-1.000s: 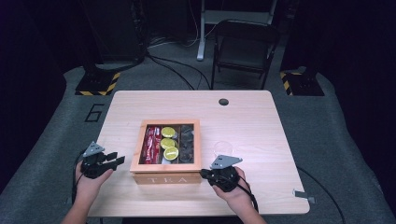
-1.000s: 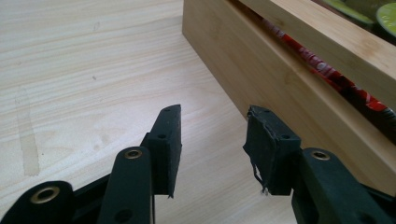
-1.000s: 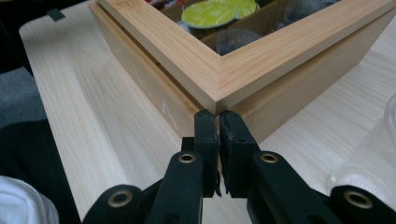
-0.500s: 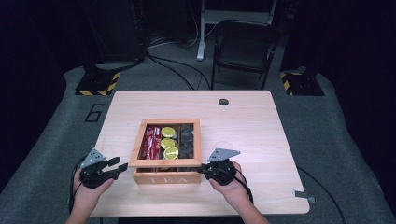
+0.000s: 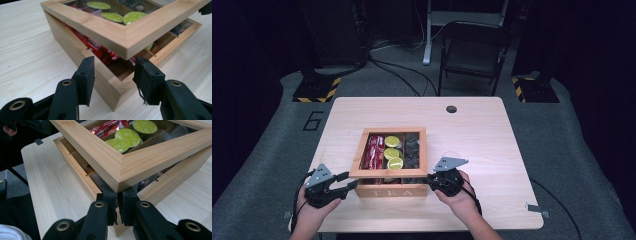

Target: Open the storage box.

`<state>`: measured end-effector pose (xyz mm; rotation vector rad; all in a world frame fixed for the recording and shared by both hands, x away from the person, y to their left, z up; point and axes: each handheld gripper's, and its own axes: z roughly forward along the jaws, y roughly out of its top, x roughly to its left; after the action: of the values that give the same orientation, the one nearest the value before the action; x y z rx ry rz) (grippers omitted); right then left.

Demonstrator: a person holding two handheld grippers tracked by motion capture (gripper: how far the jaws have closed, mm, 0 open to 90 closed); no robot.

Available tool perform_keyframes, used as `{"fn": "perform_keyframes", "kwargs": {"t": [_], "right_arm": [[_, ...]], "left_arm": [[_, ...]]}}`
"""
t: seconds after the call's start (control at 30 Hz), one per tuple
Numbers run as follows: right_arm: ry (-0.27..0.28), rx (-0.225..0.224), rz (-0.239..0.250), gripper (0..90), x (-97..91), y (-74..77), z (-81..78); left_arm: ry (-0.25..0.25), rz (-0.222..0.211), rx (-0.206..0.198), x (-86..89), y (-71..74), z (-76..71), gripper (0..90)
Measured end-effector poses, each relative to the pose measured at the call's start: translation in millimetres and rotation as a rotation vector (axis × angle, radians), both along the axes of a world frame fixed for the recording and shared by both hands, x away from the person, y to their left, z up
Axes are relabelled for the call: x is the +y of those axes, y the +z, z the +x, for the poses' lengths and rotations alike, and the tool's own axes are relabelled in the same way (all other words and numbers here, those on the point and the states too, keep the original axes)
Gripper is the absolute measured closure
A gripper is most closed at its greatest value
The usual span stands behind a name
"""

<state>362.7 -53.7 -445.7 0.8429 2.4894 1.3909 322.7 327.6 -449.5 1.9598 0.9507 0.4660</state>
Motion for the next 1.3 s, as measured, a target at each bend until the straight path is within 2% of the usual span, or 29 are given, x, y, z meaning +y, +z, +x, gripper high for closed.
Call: {"fn": "perform_keyframes", "kwargs": {"t": [0.17, 0.33, 0.4, 0.47, 0.5, 0.63, 0.7, 0.73, 0.8, 0.9, 1.0, 1.13, 1.17, 1.3], "right_arm": [[0.002, -0.004, -0.009, 83.8, 0.4, -2.5, 0.1], [-0.003, -0.004, -0.012, 82.5, 0.3, -4.4, -1.1], [0.001, -0.002, 0.01, 79.6, -0.5, -4.8, -1.9], [-0.002, -0.015, 0.023, 73.1, -0.4, -4.7, -2.4], [-0.008, -0.035, 0.018, 70.1, -0.4, -5.0, -2.4], [-0.045, -0.064, -0.004, 58.7, -2.0, -7.2, -6.3], [-0.051, -0.077, -0.015, 55.9, -4.4, -6.7, -7.1], [-0.07, -0.07, -0.003, 54.2, -4.6, -6.1, -8.2], [-0.072, -0.084, 0.003, 51.1, -5.9, -4.2, -7.2], [-0.103, -0.088, 0.017, 49.5, -4.1, 0.5, -5.9], [-0.107, -0.106, 0.002, 49.3, -1.3, 9.2, -4.2], [-0.101, -0.164, -0.041, 48.6, 2.2, 20.1, -5.5], [-0.113, -0.166, -0.043, 48.5, 2.9, 22.3, -5.7], [-0.116, -0.177, -0.024, 48.4, 2.3, 28.4, -3.8]], "left_arm": [[-0.022, 0.011, 0.0, -6.5, -0.9, 2.1, 51.6], [0.017, 0.023, -0.027, -8.4, 2.1, 3.4, 51.4], [0.029, 0.036, -0.047, -9.8, 3.2, 2.9, 51.4], [0.028, 0.043, -0.047, -10.2, 4.2, 3.8, 51.2], [0.024, 0.046, -0.046, -9.9, 4.7, 4.7, 51.2], [0.028, 0.036, -0.054, -9.9, 6.1, 6.2, 51.2], [0.034, 0.017, -0.05, -9.8, 7.3, 6.5, 51.2], [0.036, 0.017, -0.05, -9.3, 8.3, 6.7, 51.2], [0.042, 0.024, -0.053, -9.3, 10.0, 6.3, 51.1], [0.047, 0.048, -0.062, -10.7, 11.6, 5.8, 50.2], [0.051, 0.071, -0.087, -11.3, 14.9, 4.4, 50.1], [0.065, 0.03, -0.11, -11.1, 19.9, 3.5, 50.1], [0.067, 0.02, -0.116, -10.9, 21.4, 3.4, 50.1], [0.06, -0.013, -0.115, -8.4, 28.3, 4.1, 50.1]]}}
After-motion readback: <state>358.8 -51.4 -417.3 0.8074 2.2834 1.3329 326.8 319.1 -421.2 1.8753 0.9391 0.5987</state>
